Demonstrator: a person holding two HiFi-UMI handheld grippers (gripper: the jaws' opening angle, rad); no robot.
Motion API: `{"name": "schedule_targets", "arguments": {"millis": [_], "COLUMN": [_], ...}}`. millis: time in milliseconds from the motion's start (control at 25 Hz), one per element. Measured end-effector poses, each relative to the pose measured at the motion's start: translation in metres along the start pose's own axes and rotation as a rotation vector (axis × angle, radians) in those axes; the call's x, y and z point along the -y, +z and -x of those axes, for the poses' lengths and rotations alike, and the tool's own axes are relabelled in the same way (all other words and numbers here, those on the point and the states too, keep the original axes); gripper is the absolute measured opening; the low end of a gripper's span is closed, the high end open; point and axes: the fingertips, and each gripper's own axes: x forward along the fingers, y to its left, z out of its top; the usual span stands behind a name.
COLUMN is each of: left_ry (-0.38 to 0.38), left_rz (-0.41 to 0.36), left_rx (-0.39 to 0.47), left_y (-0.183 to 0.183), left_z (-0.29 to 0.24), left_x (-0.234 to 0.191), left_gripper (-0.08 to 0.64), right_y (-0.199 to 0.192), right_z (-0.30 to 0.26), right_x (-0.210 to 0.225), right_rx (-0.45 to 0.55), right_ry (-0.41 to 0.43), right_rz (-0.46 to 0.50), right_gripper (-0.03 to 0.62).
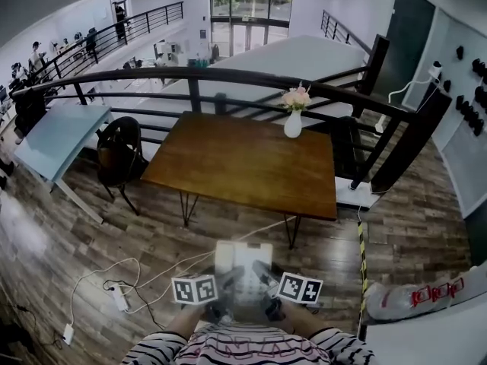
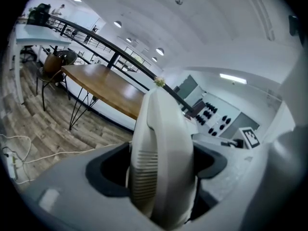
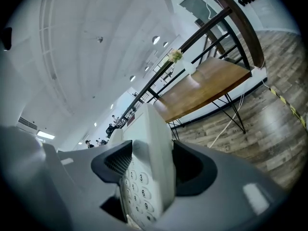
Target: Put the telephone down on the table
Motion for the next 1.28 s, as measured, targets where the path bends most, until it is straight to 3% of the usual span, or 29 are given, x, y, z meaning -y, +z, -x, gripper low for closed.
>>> {"name": "schedule_targets", "arguments": {"millis": [320, 680, 1280], "left_ry": [-0.046, -0.048, 0.001], "left_rz": [-0.017, 0.006, 0.019], "left_rx": [-0.023, -0.027, 0.048], "left_y": [0.058, 0.101, 0.211], "left_z": [-0.006, -0.044, -0.166], "left_x": [-0.051, -0.077, -0.077], "left_gripper": [0.373, 0.373, 0.373], "right_y": [0.019, 0.057, 0.207], "right_z": [-0.070, -0.120, -0.188], "right_x": [-0.021, -0.006, 0.044], "right_rx": [0.048, 0.038, -0.003], "right_ry": [-0.020, -0.032, 0.033], "right_rz": [-0.031, -0.058, -0.018], "right_gripper": [0.264, 0.264, 0.264]}}
